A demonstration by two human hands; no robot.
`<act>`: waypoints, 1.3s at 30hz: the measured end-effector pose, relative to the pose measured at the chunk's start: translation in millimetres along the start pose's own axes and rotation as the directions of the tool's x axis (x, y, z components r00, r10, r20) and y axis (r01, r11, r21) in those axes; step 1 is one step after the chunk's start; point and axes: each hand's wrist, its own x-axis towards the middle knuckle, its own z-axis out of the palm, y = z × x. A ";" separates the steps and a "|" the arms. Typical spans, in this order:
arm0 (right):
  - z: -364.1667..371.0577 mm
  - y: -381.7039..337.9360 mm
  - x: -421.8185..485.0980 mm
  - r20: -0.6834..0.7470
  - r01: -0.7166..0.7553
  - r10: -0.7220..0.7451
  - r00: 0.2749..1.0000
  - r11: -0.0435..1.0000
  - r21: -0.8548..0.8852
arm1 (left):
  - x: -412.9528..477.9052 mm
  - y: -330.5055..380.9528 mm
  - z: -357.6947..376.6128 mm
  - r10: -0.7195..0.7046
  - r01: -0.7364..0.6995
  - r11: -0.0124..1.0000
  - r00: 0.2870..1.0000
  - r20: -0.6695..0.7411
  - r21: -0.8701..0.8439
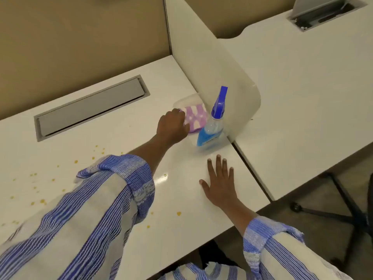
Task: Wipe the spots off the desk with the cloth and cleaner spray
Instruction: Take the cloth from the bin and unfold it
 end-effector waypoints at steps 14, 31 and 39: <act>9.6 7.8 3.5 -0.030 0.029 -0.028 0.999 0.999 0.037 | 73.8 30.4 21.8 0.006 -0.085 0.911 0.981 0.192 0.404; -8.2 11.5 6.2 0.028 0.037 -0.039 0.999 0.997 0.065 | 64.1 33.4 -11.9 -0.141 0.142 0.988 0.990 0.014 -0.068; -68.4 -18.7 5.3 0.071 -0.089 0.064 0.995 0.897 0.434 | -30.0 -23.6 -70.0 -0.385 0.300 0.501 0.917 0.102 -0.812</act>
